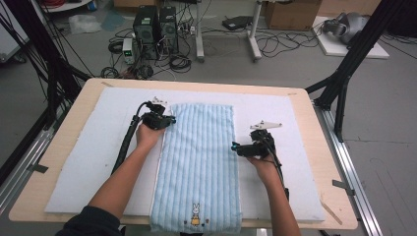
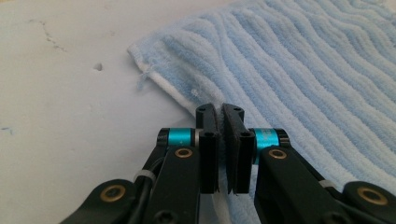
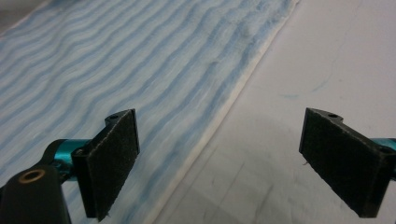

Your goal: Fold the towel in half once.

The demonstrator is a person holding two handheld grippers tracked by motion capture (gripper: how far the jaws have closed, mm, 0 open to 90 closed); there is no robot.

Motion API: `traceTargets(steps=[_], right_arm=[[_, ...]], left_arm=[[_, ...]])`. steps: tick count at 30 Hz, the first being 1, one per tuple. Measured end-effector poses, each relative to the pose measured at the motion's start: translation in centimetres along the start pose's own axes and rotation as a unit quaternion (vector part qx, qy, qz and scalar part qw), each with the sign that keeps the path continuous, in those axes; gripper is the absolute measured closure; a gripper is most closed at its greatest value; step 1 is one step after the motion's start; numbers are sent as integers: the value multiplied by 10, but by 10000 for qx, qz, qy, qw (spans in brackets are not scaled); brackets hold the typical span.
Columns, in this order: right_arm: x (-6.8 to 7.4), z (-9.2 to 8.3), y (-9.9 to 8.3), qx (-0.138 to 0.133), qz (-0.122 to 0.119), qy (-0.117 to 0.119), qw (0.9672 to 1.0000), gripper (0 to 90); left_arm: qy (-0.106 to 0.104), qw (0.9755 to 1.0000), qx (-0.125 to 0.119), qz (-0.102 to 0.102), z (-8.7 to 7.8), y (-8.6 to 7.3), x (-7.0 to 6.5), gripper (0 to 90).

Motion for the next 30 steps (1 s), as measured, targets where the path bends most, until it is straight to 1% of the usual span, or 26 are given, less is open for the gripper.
traceTargets(steps=[2, 4, 7, 9, 11, 12, 14, 16, 19, 20, 22, 23, 24, 25, 26, 27, 29, 30], right_arm=[[-4, 10, 7, 142, -56, 17, 9999, 207], [-6, 20, 15, 274, -87, -25, 9996, 216], [-8, 33, 27, 351, -152, -87, 9992, 234], [-10, 42, 32, 460, -179, -127, 9987, 235], [-11, 48, 36, 531, -155, -157, 9983, 248], [-11, 51, 39, 517, -90, -154, 9985, 253], [-12, 55, 43, 460, 49, -76, 9989, 288], [-12, 60, 44, 497, 85, -68, 9987, 355], [-14, 66, 41, 585, 270, -155, 9978, 408], [-15, 68, 40, 628, 309, -227, 9973, 436], [-16, 68, 40, 604, 241, -418, 9970, 515], [-16, 68, 41, 599, 196, -475, 9969, 575], [-16, 68, 41, 615, 133, -517, 9967, 639], [-15, 68, 41, 610, 74, -547, 9966, 723], [-14, 68, 41, 624, 19, -588, 9963, 783], [-13, 69, 42, 614, 5, -537, 9967, 843], [-12, 71, 42, 561, 168, -488, 9971, 860], [-14, 72, 43, 510, 253, -455, 9973, 860]], left_arm=[[-59, 10000, -36, 12, 0, 1, -1, 846], [-65, 10000, -55, -10, 0, 0, -1, 845], [-108, 9999, -36, -38, 0, 0, 1, 846], [-145, 9999, -66, -40, -1, 0, 0, 846], [-169, 9998, -86, -19, -2, 1, 0, 845], [-167, 9998, -84, -22, -2, 1, 1, 845], [-188, 9998, -92, -44, -2, 1, 1, 846], [-200, 9997, -87, -57, -1, 0, 1, 846], [-249, 9997, -64, -43, -1, 0, 0, 846], [-277, 9996, -52, -35, -1, -1, 0, 846], [-343, 9994, -26, 58, -2, -2, 0, 850], [-344, 9994, -7, 89, -2, -2, 0, 853], [-352, 9993, 6, 85, -2, -2, 0, 855], [-346, 9994, 3, 78, -2, -3, 1, 856], [-345, 9994, 26, 76, -2, -3, 2, 858], [-341, 9994, -5, 35, -2, -2, 3, 858], [-310, 9994, -135, -39, -3, 1, 6, 859], [-331, 9991, -245, -129, -4, 3, 7, 860]])
Point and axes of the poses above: each handheld gripper's, and its own axes: z roughly forward along the jaws, y roughly out of its top, x roughly to its left, the point moved 6 cm from there along z, roughly forward along the jaws, and after that the axes turned 4 degrees about y, right-handed, at the moved point
